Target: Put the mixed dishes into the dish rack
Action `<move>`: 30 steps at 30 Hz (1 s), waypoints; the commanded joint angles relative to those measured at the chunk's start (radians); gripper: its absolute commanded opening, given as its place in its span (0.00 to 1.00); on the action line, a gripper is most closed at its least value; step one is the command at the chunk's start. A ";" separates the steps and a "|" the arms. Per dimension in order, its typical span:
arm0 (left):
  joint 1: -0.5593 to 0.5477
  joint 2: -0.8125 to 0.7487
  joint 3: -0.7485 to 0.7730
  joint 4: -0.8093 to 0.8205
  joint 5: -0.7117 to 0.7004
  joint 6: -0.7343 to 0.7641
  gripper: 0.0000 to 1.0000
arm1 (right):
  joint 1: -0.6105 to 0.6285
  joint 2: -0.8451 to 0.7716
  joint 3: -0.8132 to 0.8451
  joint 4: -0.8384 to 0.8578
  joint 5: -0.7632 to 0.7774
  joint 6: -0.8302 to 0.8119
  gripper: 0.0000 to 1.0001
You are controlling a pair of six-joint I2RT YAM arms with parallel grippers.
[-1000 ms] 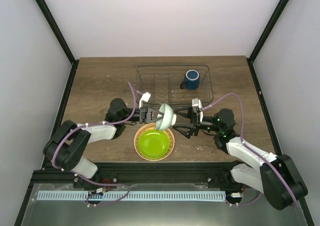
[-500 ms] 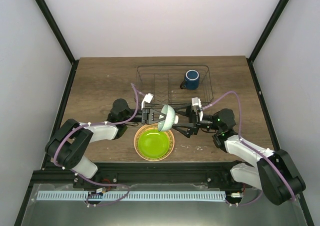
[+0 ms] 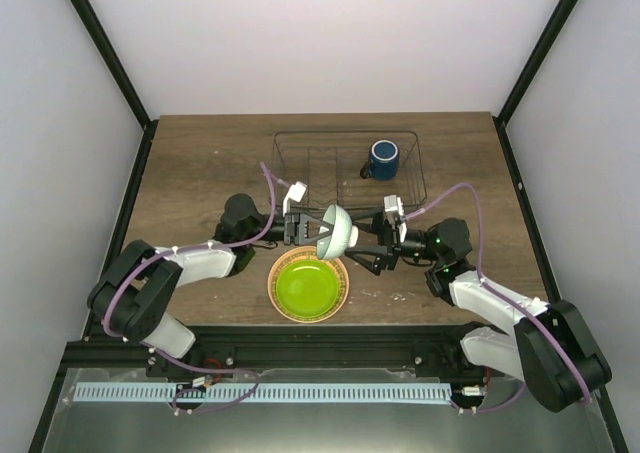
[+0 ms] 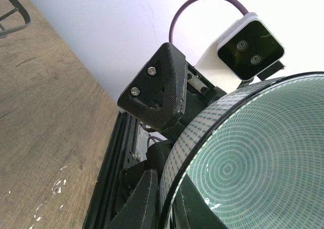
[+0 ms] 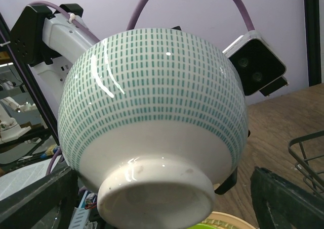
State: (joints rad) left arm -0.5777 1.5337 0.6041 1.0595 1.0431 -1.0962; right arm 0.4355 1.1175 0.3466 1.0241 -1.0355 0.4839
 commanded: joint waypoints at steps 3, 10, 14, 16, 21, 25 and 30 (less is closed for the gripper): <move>-0.001 -0.038 0.022 0.026 -0.010 0.022 0.00 | 0.006 -0.015 0.007 0.040 0.021 -0.006 0.89; -0.005 -0.023 0.021 0.045 -0.009 0.010 0.00 | 0.006 0.001 0.012 0.073 0.003 0.009 0.75; -0.005 -0.005 0.019 0.087 -0.006 -0.012 0.00 | 0.008 0.023 0.014 0.101 -0.015 0.026 0.60; -0.005 0.009 0.019 0.115 -0.004 -0.030 0.00 | 0.008 0.033 0.017 0.112 -0.022 0.033 0.50; -0.006 0.032 0.022 0.151 -0.003 -0.047 0.00 | 0.012 0.052 0.022 0.128 -0.032 0.041 0.48; -0.008 0.062 0.028 0.196 0.002 -0.072 0.00 | 0.016 0.065 0.027 0.141 -0.037 0.048 0.49; -0.013 0.091 0.033 0.261 0.012 -0.111 0.00 | 0.021 0.088 0.038 0.155 -0.045 0.057 0.54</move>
State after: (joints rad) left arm -0.5598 1.6005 0.6041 1.2152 1.0557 -1.1786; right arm 0.4313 1.1831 0.3458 1.1519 -1.0523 0.5262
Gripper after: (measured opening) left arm 0.061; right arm 0.534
